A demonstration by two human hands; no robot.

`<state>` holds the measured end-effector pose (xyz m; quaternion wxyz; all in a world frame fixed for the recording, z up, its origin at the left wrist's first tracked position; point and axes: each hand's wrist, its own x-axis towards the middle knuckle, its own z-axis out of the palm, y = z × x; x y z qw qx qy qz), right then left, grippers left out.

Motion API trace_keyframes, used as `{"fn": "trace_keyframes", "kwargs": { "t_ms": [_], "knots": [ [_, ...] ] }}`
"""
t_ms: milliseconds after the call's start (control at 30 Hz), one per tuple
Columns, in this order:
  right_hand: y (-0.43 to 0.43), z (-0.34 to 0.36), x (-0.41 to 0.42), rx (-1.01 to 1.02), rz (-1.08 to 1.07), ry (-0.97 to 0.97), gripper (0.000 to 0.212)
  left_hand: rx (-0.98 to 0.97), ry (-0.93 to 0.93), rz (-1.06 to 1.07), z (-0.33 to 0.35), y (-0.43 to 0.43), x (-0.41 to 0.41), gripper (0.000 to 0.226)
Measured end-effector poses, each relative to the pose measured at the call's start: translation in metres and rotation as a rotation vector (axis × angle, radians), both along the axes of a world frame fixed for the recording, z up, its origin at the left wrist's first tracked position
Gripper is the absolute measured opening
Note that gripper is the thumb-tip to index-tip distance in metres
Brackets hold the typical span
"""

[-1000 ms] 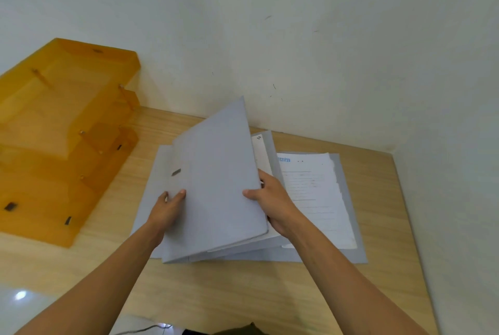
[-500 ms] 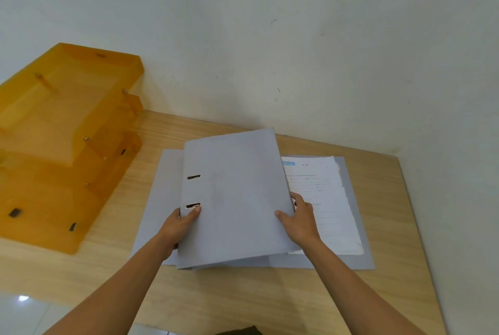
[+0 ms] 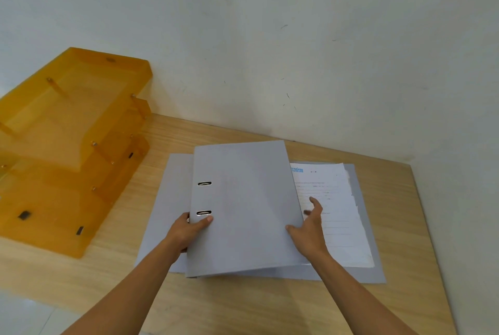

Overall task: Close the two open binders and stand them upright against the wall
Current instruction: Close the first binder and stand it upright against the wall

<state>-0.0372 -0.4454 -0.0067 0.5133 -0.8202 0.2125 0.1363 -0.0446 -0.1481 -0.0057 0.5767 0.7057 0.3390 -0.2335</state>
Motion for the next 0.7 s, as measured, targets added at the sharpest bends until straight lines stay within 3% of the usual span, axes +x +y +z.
{"fn": "trace_keyframes", "kwargs": {
  "t_ms": [300, 433, 500, 633, 700],
  "knots": [
    [0.016, 0.002, -0.005, -0.091, -0.182, 0.005, 0.056, -0.135, 0.043, 0.02, 0.001, 0.005, 0.003, 0.054],
    [0.024, 0.005, -0.004, -0.117, -0.206, 0.001, 0.07, -0.167, 0.049, 0.036, 0.0, 0.01, 0.001, 0.054],
    [0.026, 0.01, -0.003, -0.099, -0.221, -0.023, 0.066, -0.183, 0.064, 0.045, 0.001, 0.012, 0.003, 0.059],
    [0.03, 0.03, 0.004, 0.003, -0.208, -0.119, 0.039, -0.408, -0.02, 0.162, 0.008, 0.013, 0.012, 0.054],
    [0.028, 0.045, 0.009, 0.029, -0.198, -0.169, 0.038, -0.539, -0.086, 0.18, 0.018, 0.018, 0.023, 0.057]
  ]
}}
